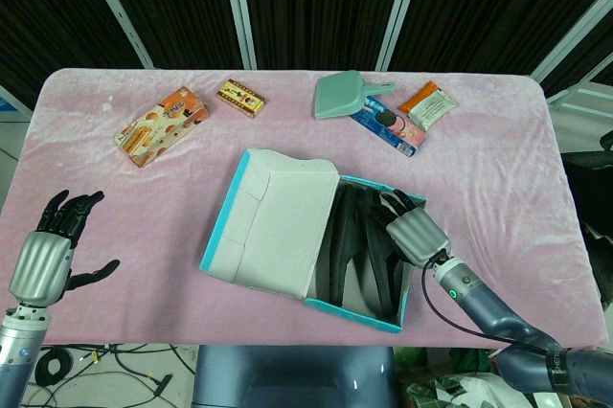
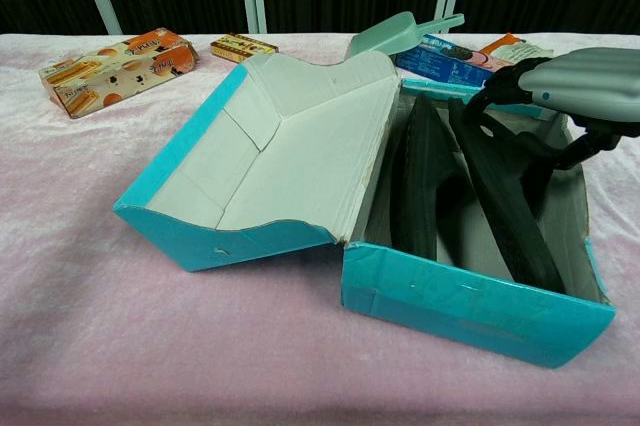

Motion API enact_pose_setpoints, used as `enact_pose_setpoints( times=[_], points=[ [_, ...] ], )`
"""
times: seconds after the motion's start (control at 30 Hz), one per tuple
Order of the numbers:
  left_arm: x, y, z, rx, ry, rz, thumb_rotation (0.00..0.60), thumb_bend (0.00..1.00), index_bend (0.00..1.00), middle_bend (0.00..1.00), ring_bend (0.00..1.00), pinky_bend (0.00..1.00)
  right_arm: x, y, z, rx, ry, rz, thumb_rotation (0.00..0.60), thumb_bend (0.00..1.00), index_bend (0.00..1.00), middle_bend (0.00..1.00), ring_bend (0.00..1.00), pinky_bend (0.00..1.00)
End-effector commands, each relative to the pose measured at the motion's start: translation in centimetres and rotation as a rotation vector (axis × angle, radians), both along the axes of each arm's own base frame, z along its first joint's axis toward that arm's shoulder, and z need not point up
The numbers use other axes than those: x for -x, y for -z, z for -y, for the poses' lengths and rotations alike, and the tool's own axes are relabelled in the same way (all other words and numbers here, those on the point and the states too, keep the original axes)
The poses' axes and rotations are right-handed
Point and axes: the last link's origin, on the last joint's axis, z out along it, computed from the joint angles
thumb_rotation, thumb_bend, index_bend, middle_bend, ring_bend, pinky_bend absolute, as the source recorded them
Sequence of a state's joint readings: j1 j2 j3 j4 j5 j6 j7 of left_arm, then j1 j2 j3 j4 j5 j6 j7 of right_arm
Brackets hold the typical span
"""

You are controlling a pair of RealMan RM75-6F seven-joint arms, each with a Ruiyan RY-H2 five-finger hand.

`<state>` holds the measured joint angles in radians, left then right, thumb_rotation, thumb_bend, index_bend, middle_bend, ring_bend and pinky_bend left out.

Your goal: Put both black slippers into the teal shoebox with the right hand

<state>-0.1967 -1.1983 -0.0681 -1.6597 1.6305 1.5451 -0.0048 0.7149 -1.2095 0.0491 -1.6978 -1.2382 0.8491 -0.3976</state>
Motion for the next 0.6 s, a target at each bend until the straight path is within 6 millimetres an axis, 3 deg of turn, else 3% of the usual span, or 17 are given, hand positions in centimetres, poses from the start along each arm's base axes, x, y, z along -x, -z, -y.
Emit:
enact_pose_setpoints(
  times=[0.03, 0.3, 0.47, 0.6],
  points=[
    [0.0, 0.0, 0.0, -0.002, 0.0, 0.003, 0.6, 0.01, 0.0, 0.15, 0.12, 0.07, -0.8, -0.8, -0.3, 0.019, -0.03, 0.026, 0.6, 0.65, 0.22, 0.19, 0.01, 0.04],
    [0.1, 0.0, 0.0, -0.004, -0.001, 0.005, 0.6, 0.01, 0.0, 0.15, 0.12, 0.07, -2.2, -3.4, -1.2, 0.115, -0.104, 0.081, 0.6, 0.27, 0.17, 0.12, 0.0, 0.04],
    [0.3, -0.2, -0.1, -0.022, -0.008, -0.001, 0.6, 0.01, 0.0, 0.15, 0.12, 0.07, -2.1, -5.5, -1.5, 0.212, -0.095, 0.16, 0.6, 0.24, 0.07, 0.08, 0.0, 0.04],
    [0.9, -0.4, 0.0, -0.065, -0.038, -0.033, 0.6, 0.01, 0.0, 0.16, 0.12, 0.07, -0.9, -7.9, -2.0, 0.353, -0.064, 0.28, 0.6, 0.28, 0.05, 0.07, 0.0, 0.04]
  ],
)
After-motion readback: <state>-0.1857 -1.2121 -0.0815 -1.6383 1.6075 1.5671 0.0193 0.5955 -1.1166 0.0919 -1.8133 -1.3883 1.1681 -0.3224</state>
